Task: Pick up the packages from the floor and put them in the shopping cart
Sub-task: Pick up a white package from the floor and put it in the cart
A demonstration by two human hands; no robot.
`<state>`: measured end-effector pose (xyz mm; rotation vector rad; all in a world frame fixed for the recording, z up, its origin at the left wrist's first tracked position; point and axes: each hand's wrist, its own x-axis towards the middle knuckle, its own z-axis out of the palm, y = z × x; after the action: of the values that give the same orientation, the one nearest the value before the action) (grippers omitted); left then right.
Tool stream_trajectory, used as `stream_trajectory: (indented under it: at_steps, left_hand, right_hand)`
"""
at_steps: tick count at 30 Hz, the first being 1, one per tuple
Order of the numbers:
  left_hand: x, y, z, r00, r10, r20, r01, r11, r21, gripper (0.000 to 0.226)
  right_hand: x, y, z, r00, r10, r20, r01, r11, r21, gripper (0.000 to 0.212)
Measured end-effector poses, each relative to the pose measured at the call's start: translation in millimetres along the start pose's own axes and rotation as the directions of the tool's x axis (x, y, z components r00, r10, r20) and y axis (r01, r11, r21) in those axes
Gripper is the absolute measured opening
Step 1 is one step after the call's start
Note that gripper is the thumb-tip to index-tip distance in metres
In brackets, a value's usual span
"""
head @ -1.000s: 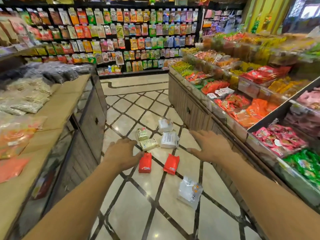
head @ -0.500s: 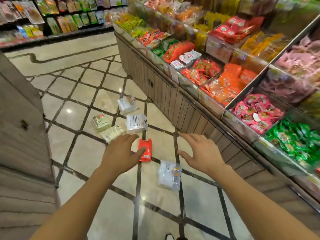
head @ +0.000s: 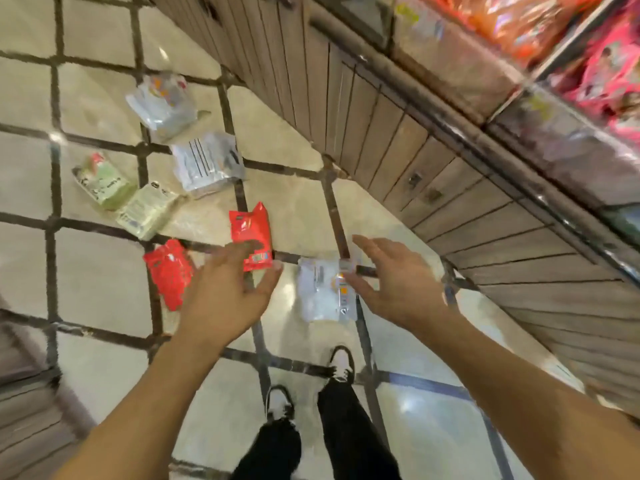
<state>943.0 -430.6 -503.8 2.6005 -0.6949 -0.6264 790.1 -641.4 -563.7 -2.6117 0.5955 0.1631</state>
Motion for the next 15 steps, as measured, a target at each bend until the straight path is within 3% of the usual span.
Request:
stream_trajectory:
  at_steps: [3, 9, 15]
  left_hand:
    - [37.9, -33.1, 90.0, 0.996, -0.017, 0.087, 0.019, 1.000, -0.014, 0.076]
    - [106.5, -114.0, 268.5, 0.963, -0.015, 0.269, 0.025, 0.999, -0.033, 0.056]
    - [154.7, -205.7, 421.5, 0.953, -0.190, 0.235, 0.200, 0.980, -0.021, 0.065]
  right_hand:
    - [23.4, 35.8, 86.8, 0.995, 0.090, 0.040, -0.092, 0.995, 0.050, 0.064]
    - [58.9, 96.6, 259.2, 0.933, 0.333, 0.138, -0.346, 0.934, 0.091, 0.061]
    - [80.6, 156.9, 413.0, 0.821, 0.543, 0.178, -0.568, 0.806, 0.163, 0.076]
